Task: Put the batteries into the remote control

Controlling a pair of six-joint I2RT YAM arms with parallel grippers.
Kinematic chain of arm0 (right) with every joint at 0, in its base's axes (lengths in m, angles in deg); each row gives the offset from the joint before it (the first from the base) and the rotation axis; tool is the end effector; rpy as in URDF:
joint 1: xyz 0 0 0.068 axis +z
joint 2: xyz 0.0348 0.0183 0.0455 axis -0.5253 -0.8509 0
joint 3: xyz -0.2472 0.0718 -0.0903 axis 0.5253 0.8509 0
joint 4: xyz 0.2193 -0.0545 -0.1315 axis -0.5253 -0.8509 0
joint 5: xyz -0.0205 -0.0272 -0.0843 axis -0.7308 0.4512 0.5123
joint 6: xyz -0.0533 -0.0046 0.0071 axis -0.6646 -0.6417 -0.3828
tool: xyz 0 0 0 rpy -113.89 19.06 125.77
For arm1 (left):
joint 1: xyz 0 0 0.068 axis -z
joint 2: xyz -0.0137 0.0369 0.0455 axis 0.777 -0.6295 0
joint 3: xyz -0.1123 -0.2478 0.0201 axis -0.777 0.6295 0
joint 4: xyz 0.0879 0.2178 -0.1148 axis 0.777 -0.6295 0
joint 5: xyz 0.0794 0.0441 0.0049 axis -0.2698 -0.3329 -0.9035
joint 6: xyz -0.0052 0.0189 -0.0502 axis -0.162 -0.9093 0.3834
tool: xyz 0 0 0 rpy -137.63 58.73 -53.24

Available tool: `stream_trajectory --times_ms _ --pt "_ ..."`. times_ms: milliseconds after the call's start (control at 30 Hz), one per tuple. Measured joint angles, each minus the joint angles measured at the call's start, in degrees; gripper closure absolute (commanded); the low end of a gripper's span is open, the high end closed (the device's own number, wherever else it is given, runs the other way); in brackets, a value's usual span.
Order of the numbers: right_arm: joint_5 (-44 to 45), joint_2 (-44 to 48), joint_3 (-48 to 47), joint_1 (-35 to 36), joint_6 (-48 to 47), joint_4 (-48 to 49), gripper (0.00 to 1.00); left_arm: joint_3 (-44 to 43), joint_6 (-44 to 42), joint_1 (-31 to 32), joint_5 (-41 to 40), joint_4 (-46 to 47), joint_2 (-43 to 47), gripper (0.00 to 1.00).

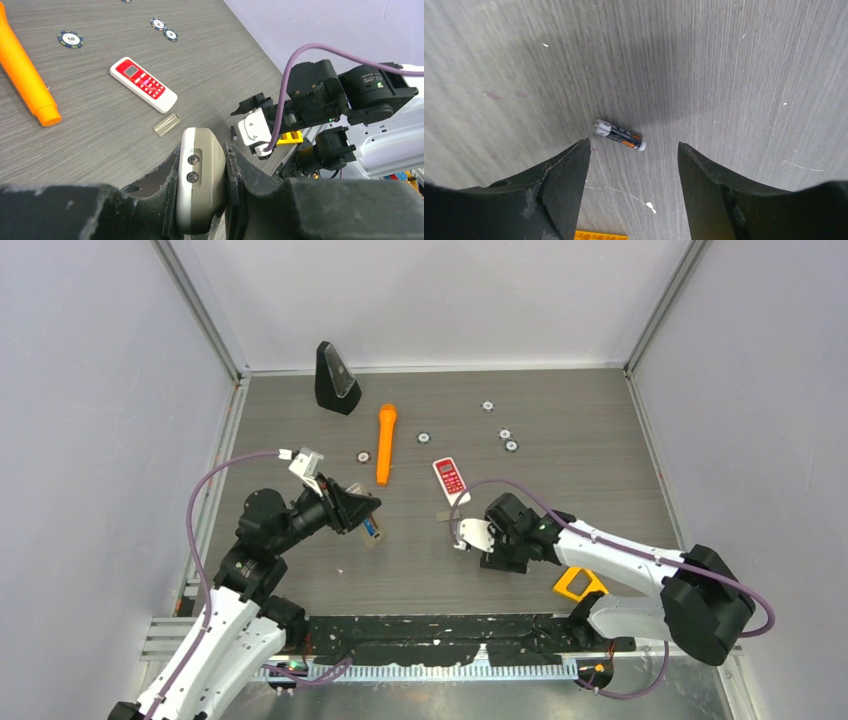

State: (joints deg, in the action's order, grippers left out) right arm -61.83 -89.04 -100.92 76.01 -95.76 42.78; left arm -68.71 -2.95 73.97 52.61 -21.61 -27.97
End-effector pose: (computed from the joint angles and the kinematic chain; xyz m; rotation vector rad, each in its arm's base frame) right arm 0.1492 0.1443 0.1753 -1.8468 2.0033 -0.0255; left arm 0.1296 -0.0719 0.3028 0.2366 1.7744 -1.0777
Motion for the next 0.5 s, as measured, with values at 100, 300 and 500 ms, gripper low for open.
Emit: stream_trajectory --times_ms 100,300,500 --pt "3.02 -0.59 2.54 0.66 -2.19 4.79 0.32 -0.11 -0.09 -0.22 0.00 0.07 0.00 1.00" --pt "5.20 -3.28 2.86 0.92 -4.50 10.93 0.53 -0.17 -0.17 -0.59 0.00 0.15 -0.04 1.00" --pt "5.62 -6.78 1.81 0.96 -4.83 13.20 0.71 -0.17 -0.17 -0.94 0.00 0.20 -0.07 1.00"
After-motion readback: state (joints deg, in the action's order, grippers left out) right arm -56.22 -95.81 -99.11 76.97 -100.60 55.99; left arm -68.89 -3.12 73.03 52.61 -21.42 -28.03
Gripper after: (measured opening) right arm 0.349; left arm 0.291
